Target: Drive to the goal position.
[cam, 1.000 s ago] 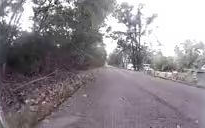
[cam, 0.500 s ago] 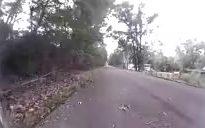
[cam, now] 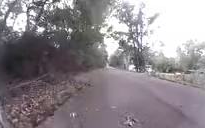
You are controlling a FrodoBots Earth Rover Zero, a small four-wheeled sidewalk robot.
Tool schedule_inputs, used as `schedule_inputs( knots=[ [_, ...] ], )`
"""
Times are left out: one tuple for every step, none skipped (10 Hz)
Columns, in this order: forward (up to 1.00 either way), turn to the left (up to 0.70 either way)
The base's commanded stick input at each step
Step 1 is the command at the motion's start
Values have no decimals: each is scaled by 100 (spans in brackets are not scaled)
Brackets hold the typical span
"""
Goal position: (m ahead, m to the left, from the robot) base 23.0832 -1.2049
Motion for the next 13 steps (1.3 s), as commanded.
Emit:
schedule_inputs(
  knots=[
    [70, 0],
    [70, 0],
    [70, 0],
    [70, 0],
    [70, 0],
    [70, 0],
    [70, 0],
    [70, 0],
    [70, 0],
    [70, 0],
    [70, 0],
    [70, -1],
    [70, -7]
  ],
)
